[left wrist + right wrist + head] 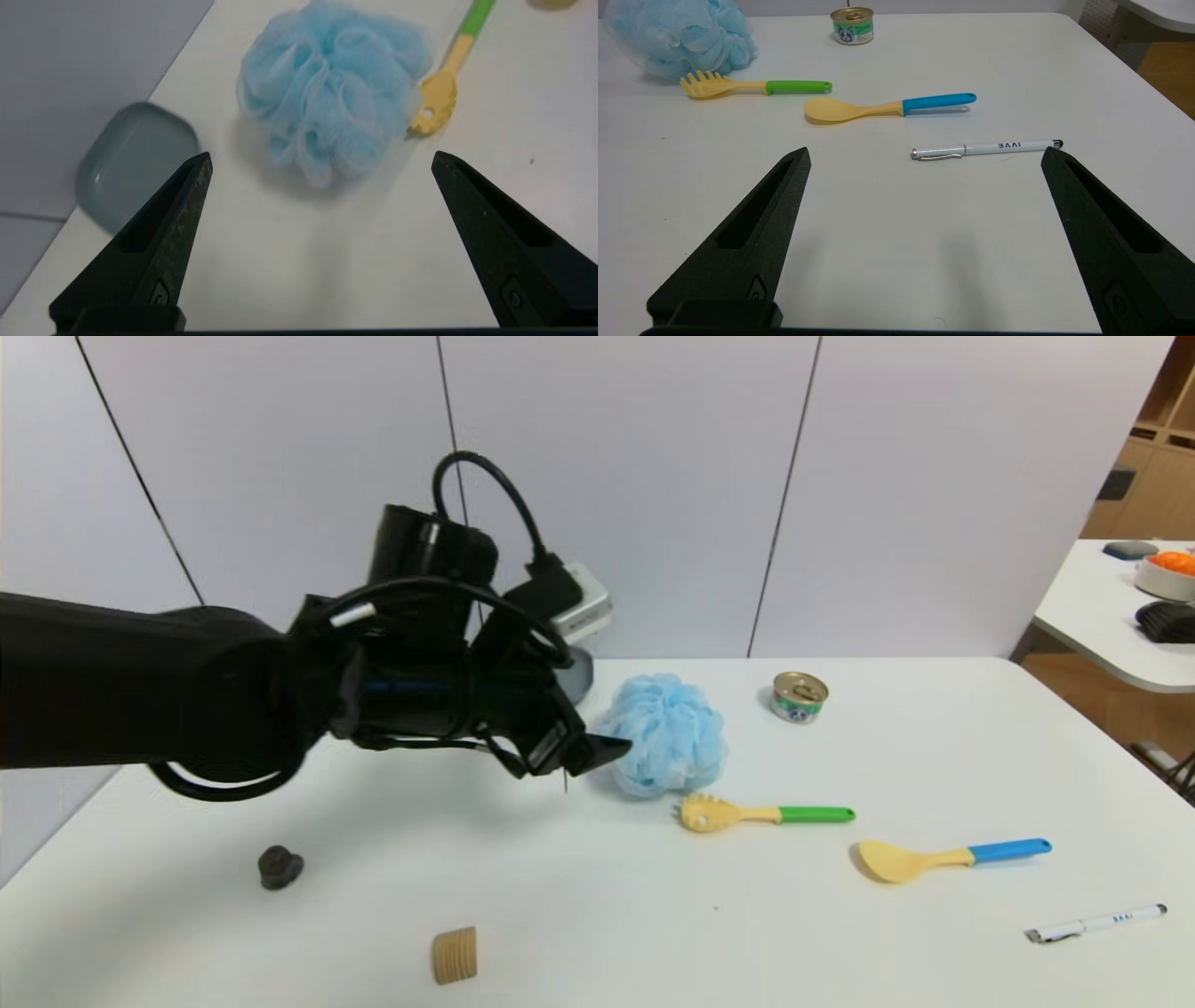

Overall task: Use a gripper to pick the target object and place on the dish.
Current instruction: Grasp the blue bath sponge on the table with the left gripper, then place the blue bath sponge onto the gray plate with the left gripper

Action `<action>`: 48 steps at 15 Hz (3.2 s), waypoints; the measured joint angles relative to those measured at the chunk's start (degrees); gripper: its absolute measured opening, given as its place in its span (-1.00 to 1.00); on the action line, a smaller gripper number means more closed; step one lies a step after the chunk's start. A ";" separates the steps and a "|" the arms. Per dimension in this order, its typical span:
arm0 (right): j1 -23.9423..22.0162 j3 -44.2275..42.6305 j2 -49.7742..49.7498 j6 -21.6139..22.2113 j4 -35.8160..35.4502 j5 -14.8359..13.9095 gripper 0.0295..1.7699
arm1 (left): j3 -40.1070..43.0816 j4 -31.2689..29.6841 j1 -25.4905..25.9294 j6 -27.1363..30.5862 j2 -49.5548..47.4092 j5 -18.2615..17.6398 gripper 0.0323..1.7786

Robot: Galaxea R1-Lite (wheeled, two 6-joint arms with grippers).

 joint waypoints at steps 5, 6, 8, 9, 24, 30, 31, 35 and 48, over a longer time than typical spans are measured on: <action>0.00 0.00 0.00 -0.02 0.02 0.00 0.93 | -4.17 -10.41 -1.88 -1.56 9.16 -4.02 0.90; 0.00 0.00 0.00 -0.02 0.02 0.00 0.93 | -5.24 -10.63 -2.21 -1.93 10.45 -4.21 0.90; 0.00 0.00 0.00 0.00 0.04 0.00 0.93 | -6.68 -10.85 -2.56 -2.23 12.93 -4.29 0.90; -0.04 0.00 0.00 0.00 0.00 0.02 0.93 | -7.25 -11.13 -2.67 -2.65 14.20 -4.29 0.90; 0.00 0.00 0.00 -0.02 0.02 0.00 0.93 | -7.94 -20.42 -2.50 -7.05 24.82 -4.40 0.90; 0.00 0.00 0.00 -0.02 0.02 0.00 0.93 | -7.83 -20.37 -2.50 -6.97 24.89 -4.33 0.15; 0.00 0.00 0.00 -0.02 0.00 0.00 0.93 | -7.83 -20.39 -2.50 -7.00 24.84 -4.35 0.04; 0.00 0.00 0.00 -0.02 0.04 0.02 0.93 | -7.89 -20.94 -2.36 -6.89 24.23 -4.40 -0.27; 0.00 0.00 0.00 0.00 0.00 0.00 0.93 | -7.75 -22.54 14.18 -4.24 17.59 -4.16 -0.42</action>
